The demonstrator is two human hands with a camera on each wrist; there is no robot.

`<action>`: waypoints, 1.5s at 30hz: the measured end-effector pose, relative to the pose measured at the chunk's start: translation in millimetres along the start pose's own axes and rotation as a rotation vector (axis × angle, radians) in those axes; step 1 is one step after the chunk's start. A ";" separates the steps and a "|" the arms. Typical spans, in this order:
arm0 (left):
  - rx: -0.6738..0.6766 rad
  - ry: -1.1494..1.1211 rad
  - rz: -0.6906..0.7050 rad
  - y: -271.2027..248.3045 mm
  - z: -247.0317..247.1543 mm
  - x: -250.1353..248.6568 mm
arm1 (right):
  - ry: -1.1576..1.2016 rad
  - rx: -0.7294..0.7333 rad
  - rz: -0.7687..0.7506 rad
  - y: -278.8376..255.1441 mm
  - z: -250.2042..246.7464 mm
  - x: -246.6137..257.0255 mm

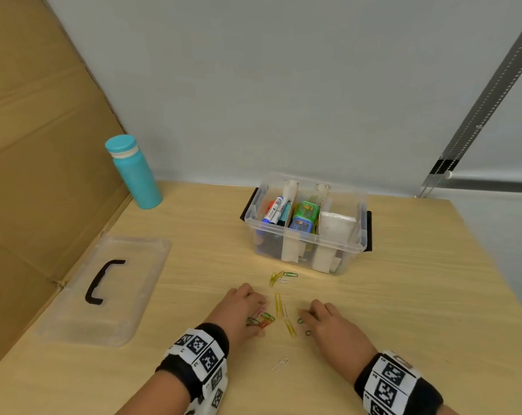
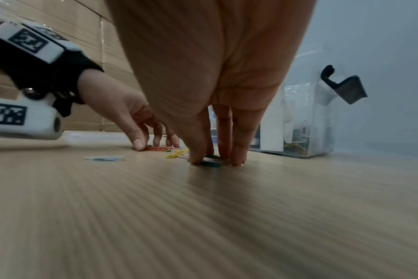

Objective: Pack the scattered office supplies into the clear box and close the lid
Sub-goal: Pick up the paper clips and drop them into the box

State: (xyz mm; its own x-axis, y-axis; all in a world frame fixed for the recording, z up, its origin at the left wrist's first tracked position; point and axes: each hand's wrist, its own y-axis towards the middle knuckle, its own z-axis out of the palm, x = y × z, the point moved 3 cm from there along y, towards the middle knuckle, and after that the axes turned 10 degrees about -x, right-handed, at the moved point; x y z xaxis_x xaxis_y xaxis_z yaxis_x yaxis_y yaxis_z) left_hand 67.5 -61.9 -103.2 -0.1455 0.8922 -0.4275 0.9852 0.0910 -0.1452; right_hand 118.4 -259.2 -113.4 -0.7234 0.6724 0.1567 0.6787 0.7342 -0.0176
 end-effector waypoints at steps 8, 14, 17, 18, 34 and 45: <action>-0.054 0.018 0.080 11.2 -6.1 0.5 | -0.087 -0.010 0.062 14.9 -17.1 22.2; -0.044 0.208 0.142 17.7 -5.9 -8.9 | 0.088 -0.021 0.223 29.0 -12.0 12.0; -0.053 0.105 0.084 17.1 -7.0 -5.5 | 0.402 -0.073 0.410 28.0 -15.1 -4.5; -0.060 0.000 0.046 16.1 -7.7 -0.9 | 0.551 -0.094 0.496 25.6 -14.9 -12.0; -0.032 -1.280 -0.491 1.9 -26.9 31.7 | 1.813 -0.019 0.884 6.4 -6.5 -6.8; -0.075 -0.134 -0.135 -5.7 -9.4 36.6 | 0.373 0.109 0.453 12.8 -3.0 25.7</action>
State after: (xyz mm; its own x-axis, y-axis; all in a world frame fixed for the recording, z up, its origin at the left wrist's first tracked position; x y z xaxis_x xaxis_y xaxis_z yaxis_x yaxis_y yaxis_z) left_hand 57.5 -25.6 -109.6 -0.2823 0.8034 -0.5243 0.9592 0.2431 -0.1441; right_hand 108.9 -232.8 -106.6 -0.2583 0.8571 0.4456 0.8780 0.4007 -0.2617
